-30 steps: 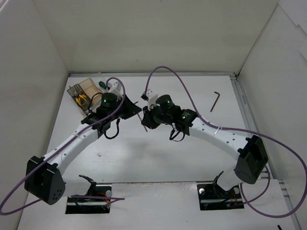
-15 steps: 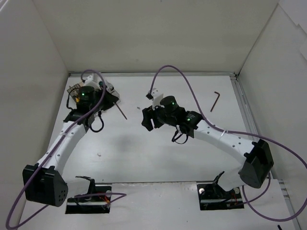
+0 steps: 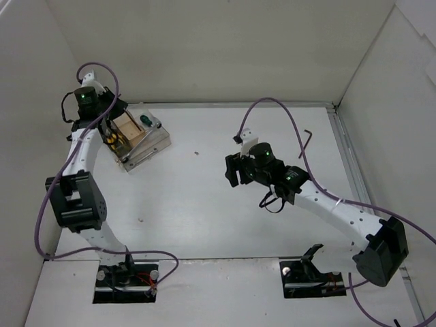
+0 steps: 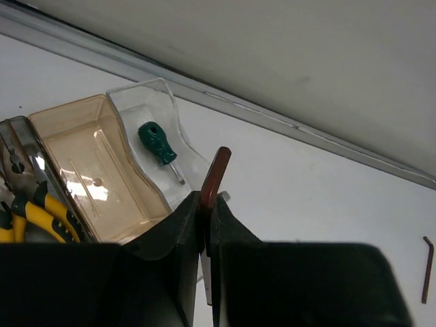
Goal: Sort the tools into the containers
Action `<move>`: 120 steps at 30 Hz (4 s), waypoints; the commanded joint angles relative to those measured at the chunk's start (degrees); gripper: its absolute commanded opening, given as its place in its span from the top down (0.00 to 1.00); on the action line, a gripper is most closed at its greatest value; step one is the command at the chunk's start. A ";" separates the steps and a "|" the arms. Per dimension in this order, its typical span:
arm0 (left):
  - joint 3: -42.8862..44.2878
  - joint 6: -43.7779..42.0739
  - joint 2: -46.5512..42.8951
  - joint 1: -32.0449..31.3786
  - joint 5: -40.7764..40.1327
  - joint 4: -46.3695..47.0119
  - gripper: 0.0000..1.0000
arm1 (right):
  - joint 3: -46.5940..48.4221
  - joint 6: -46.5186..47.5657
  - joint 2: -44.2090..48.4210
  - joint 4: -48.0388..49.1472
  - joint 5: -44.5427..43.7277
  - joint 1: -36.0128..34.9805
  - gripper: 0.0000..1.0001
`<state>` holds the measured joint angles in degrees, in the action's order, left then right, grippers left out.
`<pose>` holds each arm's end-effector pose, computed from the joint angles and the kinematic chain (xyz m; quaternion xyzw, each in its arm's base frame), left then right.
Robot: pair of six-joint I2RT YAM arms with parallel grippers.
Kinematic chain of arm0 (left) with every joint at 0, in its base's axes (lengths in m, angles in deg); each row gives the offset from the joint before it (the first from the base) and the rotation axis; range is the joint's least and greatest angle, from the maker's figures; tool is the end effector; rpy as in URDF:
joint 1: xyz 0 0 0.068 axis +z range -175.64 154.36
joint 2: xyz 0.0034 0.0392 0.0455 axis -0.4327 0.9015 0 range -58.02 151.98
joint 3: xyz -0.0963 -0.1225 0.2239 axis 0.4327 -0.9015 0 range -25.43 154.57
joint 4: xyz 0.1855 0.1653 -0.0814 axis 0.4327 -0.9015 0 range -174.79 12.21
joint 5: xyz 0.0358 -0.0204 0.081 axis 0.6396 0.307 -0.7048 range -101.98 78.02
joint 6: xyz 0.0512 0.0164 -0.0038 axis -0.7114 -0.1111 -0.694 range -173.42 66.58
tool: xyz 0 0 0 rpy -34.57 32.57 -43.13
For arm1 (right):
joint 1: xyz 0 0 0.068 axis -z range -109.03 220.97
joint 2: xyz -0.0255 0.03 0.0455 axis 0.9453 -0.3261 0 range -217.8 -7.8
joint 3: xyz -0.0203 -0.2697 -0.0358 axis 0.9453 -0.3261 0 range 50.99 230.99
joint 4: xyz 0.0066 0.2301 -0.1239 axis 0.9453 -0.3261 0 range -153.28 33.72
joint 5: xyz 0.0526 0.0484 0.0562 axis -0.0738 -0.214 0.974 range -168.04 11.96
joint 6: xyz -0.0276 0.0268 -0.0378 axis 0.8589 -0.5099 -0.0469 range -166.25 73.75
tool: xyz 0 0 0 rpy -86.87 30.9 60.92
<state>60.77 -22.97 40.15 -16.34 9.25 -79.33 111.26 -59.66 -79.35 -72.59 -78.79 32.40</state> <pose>0.4105 0.0542 0.3576 -0.1552 0.7648 -0.2539 0.5714 0.2236 0.1777 0.3241 -0.1830 0.8355 0.2220 0.4681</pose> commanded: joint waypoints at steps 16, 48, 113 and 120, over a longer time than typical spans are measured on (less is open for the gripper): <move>20.23 -6.73 21.96 5.99 7.42 6.55 1.00 | -1.30 0.58 0.62 1.29 -0.21 4.82 0.37; 9.70 -14.54 5.64 -1.21 -6.89 -9.96 0.00 | 12.57 -9.78 -11.14 -8.02 -17.07 27.48 0.38; -32.33 -1.90 -46.93 -16.42 -2.27 -21.06 0.00 | 24.66 4.71 -30.33 -3.22 11.11 34.18 1.00; -29.07 6.97 -41.58 -18.17 4.69 -11.58 0.00 | 18.75 3.05 -20.84 2.68 14.72 19.80 1.00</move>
<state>27.74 -21.92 -3.15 -32.99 9.18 -100.31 131.15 -55.29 -105.16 -77.10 -67.27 58.87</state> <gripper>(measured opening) 0.996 0.065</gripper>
